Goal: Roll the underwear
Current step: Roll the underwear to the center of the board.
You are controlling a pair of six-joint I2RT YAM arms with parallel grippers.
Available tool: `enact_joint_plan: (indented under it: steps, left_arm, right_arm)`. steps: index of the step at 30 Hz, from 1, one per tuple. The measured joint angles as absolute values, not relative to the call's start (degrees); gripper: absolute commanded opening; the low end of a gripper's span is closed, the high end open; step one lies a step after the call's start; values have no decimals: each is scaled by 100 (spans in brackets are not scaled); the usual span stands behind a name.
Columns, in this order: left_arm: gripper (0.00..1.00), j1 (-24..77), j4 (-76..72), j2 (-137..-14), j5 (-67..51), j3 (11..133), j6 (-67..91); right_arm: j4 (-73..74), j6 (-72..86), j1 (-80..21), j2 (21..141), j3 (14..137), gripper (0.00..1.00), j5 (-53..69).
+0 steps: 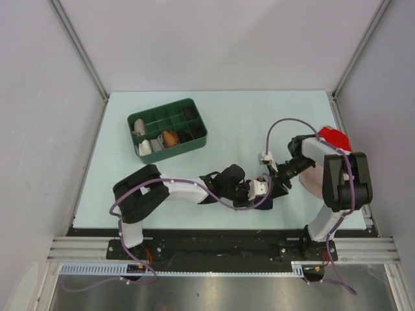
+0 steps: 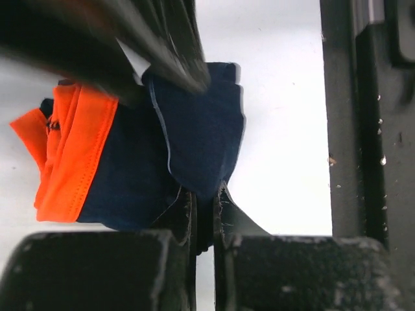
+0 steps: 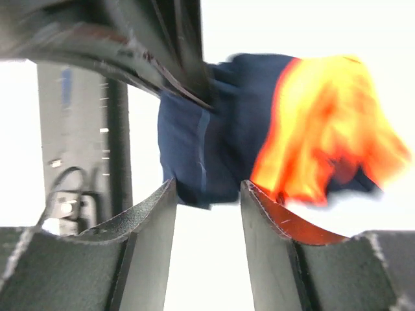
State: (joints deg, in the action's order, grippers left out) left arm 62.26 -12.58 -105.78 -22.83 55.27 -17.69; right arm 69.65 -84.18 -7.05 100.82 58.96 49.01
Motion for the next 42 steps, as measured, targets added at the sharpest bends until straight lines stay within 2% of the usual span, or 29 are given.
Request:
enact_joint_plan:
  steps: [5, 11, 14, 18, 23, 30, 35, 38, 39, 40, 41, 42]
  left_arm:
    - [0, 5730, -1188, -11133, -3415, 5981, -928]
    - [1, 5111, -985, -11824, -4882, 6589, 228]
    - [1, 4934, -1011, -12016, -5234, 6698, 683]
    - [1, 4821, -972, -12143, -5389, 6805, 1120]
    - [2, 4772, -716, -12289, -5481, 7039, 1365]
    - [6, 4740, -537, -12376, -5537, 7185, 1564]
    - [12, 4722, -642, -12387, -5529, 7155, 1802]
    - [15, 4698, -958, -12387, -5522, 7011, 2045]
    - [17, 4689, -1135, -12379, -5522, 6925, 2167]
    - [21, 4678, -1330, -12366, -5511, 6829, 2300]
    - [31, 4672, -1601, -12333, -5468, 6692, 2451]
    - [34, 4670, -1806, -12287, -5408, 6558, 2574]
  right_arm:
    - [6696, -8479, -40, 9229, 5898, 51, 4925]
    - [6899, -9644, 121, 8003, 5629, 68, 5063]
    - [6805, -10042, -193, 7074, 5072, 73, 5063]
    - [6130, -9990, -1160, 6136, 4219, 75, 4783]
    - [5168, -9553, -1933, 6134, 3809, 75, 4178]
    - [4115, -9205, -2335, 6357, 3415, 74, 3417]
    - [3575, -9105, -2451, 6563, 3170, 67, 3142]
    - [3293, -9067, -2471, 6827, 3170, 56, 3041]
    - [3194, -9035, -2475, 6897, 3170, 50, 3022]
    - [3085, -8982, -2488, 6989, 3170, 47, 2985]
    - [3004, -8932, -2506, 7081, 3175, 43, 2956]
    - [2987, -8877, -2510, 7164, 3208, 35, 2952]
